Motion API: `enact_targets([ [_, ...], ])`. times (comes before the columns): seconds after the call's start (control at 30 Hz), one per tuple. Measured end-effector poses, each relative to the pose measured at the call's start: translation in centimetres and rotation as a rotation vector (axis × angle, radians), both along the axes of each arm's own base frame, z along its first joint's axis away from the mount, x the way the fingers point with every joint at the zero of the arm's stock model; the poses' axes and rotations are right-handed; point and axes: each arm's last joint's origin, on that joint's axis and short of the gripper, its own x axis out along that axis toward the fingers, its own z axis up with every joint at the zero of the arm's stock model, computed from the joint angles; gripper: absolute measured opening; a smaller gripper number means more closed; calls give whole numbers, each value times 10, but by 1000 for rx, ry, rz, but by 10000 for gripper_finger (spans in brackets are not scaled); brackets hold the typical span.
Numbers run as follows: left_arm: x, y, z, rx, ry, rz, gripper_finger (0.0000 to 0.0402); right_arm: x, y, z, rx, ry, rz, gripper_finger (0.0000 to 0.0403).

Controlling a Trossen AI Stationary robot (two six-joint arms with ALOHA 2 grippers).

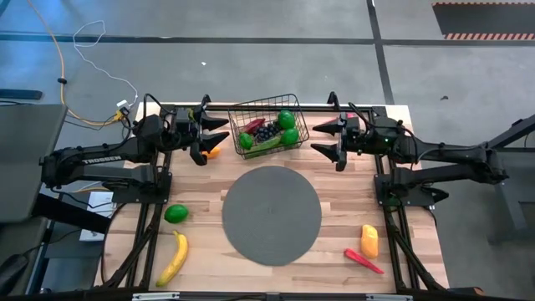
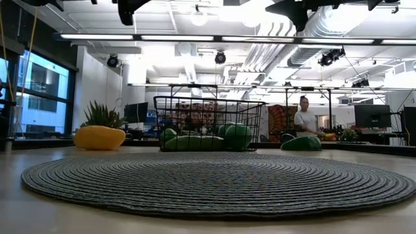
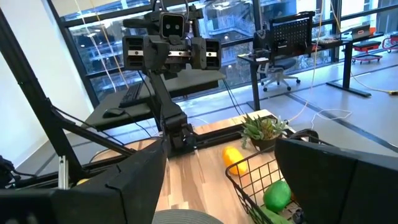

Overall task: Build produce basket
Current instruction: Put the bottom yellow mango into the black wire basket

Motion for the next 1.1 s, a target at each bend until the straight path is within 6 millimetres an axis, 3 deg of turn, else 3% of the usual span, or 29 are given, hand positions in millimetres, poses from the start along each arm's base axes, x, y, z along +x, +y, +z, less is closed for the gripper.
enact_targets([
  [0.43,0,0,0,0,0,0,216,0,0,0,13,-2,0,281],
  [0.63,0,0,0,-1,0,0,216,0,0,-5,319,10,1,281],
  [0.87,0,0,0,-2,-1,8,216,-5,16,-34,833,345,134,281],
  [1.1,0,0,0,-2,-1,8,216,-23,62,-62,1146,810,135,281],
])
